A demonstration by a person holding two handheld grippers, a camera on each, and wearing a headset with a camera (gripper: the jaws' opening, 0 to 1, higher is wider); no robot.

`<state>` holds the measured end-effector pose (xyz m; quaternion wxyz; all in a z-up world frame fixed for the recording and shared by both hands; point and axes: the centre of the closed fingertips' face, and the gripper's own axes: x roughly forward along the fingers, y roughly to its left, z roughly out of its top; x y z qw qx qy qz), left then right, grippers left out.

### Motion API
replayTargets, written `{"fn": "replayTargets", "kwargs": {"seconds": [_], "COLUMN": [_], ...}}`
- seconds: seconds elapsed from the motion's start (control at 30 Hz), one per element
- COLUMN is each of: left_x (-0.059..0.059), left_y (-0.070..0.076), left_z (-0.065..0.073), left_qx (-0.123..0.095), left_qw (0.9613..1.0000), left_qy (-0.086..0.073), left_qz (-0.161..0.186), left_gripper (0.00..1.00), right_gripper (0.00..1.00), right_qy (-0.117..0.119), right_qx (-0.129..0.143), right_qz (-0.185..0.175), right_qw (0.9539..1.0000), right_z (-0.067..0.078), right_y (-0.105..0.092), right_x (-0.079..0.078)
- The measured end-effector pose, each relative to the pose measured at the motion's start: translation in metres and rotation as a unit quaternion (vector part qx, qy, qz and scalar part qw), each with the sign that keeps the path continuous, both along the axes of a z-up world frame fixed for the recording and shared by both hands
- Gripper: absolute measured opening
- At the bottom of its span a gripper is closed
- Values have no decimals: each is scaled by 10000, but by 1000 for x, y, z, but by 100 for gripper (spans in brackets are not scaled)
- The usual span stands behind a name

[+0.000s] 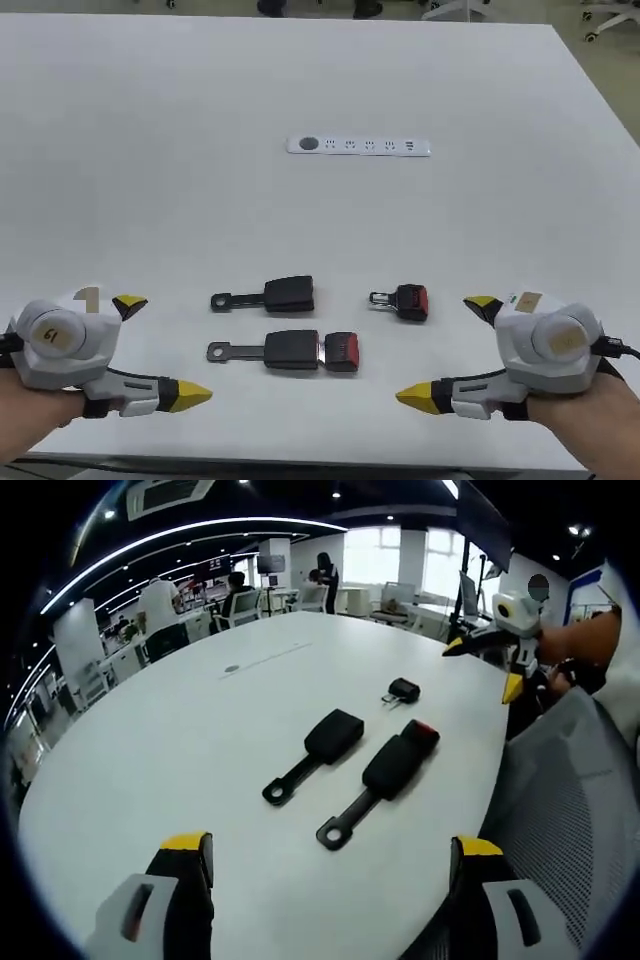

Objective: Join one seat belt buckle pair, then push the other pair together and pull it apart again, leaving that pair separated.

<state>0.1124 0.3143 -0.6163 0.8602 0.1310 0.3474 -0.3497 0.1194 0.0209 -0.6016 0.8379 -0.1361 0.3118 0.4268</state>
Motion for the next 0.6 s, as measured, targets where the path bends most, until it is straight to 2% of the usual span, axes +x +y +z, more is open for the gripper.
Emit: {"fn": "replayTargets", "kwargs": {"seconds": [0.33,0.6], "left_x": [-9,-8], "left_y": [0,1], "left_z": [-8,1], "left_qx": [67,25], "left_qw": [9999,9999], "left_qy": [96,21], "left_qz": [52,129], "left_gripper": [100,100], "right_gripper": [100,100], "right_qy": [-73,-97], "right_qx": [26,32], "right_qz": [-55,-94], "right_qw": [10000,9999], "right_z": [2,2], "right_y": [-6,-8], "right_x": [-2,-4]}}
